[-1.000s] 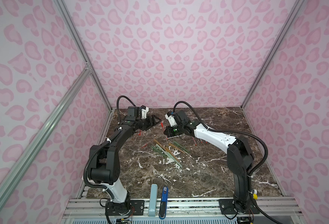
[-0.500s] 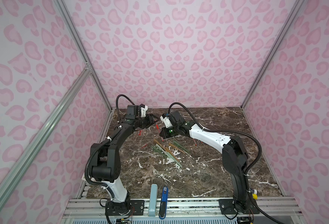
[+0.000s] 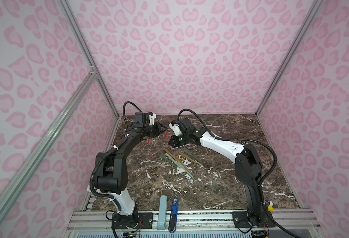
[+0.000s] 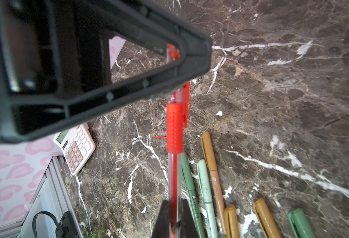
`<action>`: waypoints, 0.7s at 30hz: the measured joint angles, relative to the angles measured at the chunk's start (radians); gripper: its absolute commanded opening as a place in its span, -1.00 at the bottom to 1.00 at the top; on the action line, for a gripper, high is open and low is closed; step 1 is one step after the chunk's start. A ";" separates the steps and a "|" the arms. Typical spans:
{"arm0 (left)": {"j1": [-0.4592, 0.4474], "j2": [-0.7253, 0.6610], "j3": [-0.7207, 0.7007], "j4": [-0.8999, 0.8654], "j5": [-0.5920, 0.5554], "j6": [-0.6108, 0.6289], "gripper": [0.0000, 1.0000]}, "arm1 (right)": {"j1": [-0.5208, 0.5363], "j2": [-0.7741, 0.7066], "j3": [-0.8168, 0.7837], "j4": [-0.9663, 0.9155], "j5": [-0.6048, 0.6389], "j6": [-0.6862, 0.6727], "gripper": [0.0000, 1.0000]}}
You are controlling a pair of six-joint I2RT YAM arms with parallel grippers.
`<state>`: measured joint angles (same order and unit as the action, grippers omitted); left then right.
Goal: Remove pen caps from pens
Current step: Open the pen cap on the pen.
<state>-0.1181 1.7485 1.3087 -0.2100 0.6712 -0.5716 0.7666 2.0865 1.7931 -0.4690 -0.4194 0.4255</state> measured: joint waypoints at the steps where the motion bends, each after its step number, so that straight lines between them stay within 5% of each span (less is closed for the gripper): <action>1: 0.000 0.000 0.000 -0.001 -0.002 0.000 -0.77 | 0.000 0.000 0.000 0.000 0.000 0.000 -0.99; 4: 0.000 -0.006 0.000 -0.002 -0.004 -0.002 -0.93 | 0.001 0.000 0.006 -0.005 0.000 0.000 -0.93; 11: 0.000 -0.026 -0.008 -0.003 -0.014 0.005 -0.93 | 0.000 0.016 0.039 -0.008 0.000 -0.003 -0.42; 17: 0.000 -0.044 -0.025 0.002 -0.014 0.005 -0.93 | -0.009 0.086 0.118 -0.031 -0.003 -0.011 -0.45; 21: 0.000 -0.051 -0.035 0.008 -0.014 0.003 -0.93 | -0.008 0.115 0.166 -0.048 -0.018 -0.019 -0.68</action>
<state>-0.1181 1.6978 1.2732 -0.2024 0.6571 -0.5682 0.7582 2.2017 1.9594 -0.5175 -0.4374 0.4061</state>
